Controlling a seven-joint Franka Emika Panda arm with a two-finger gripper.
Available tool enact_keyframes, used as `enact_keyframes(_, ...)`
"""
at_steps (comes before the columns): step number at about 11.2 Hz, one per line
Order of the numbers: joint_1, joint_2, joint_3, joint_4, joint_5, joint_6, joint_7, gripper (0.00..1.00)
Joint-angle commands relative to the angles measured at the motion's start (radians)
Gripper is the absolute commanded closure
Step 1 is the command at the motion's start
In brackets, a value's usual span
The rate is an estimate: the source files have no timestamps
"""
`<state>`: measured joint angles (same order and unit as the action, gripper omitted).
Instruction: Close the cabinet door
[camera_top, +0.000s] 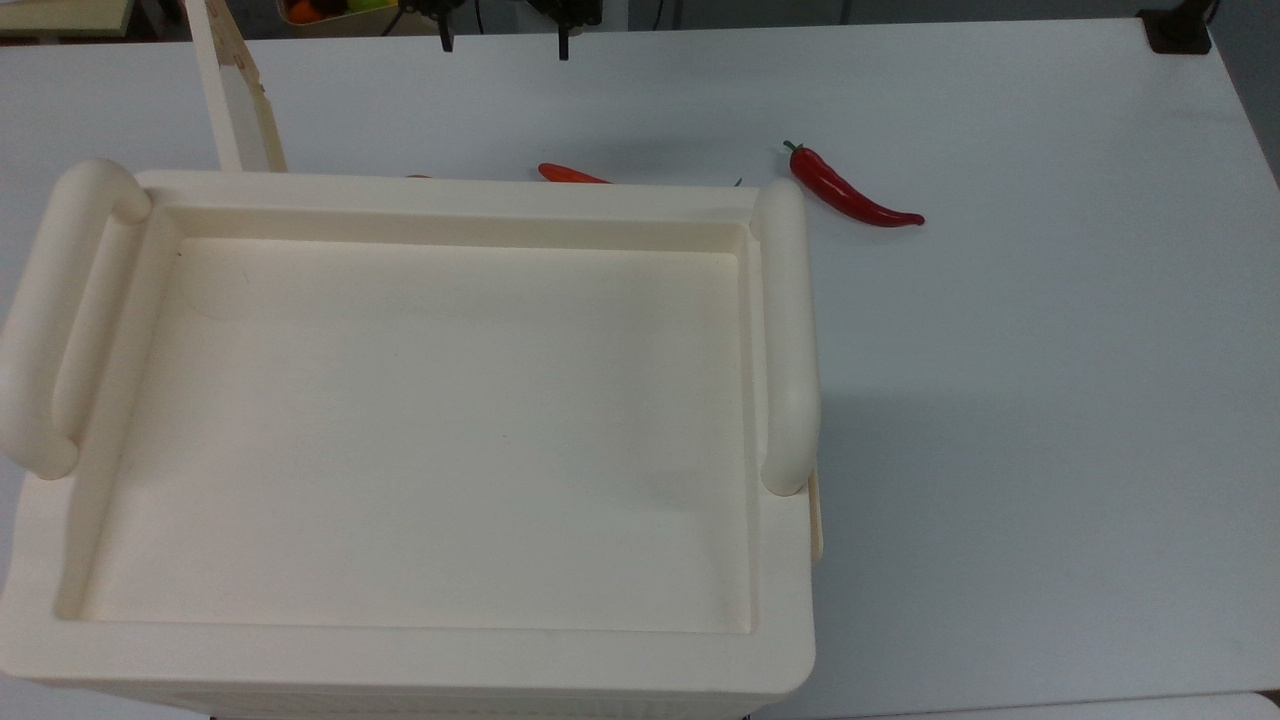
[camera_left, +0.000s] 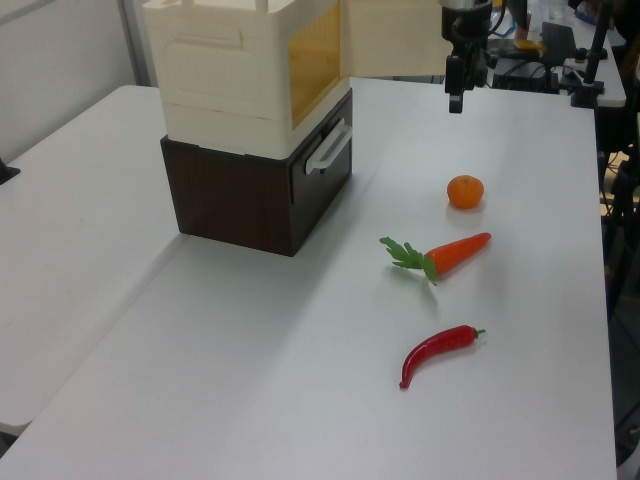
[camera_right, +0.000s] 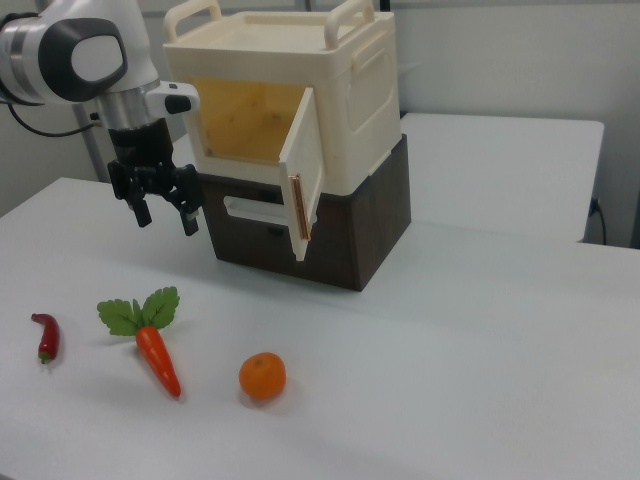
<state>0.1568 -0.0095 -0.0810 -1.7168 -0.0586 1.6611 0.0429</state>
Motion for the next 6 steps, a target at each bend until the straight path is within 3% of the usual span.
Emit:
enact_keyframes(1, -0.019, -0.021, 0.0, -0.006, 0.022, -0.024, -0.017, 0.0)
enact_keyframes(5, -0.028, -0.015, 0.0, 0.006, 0.016, -0.021, -0.021, 0.03)
enact_keyframes(6, -0.028, -0.014, 0.0, 0.006, 0.014, -0.02, -0.028, 0.27)
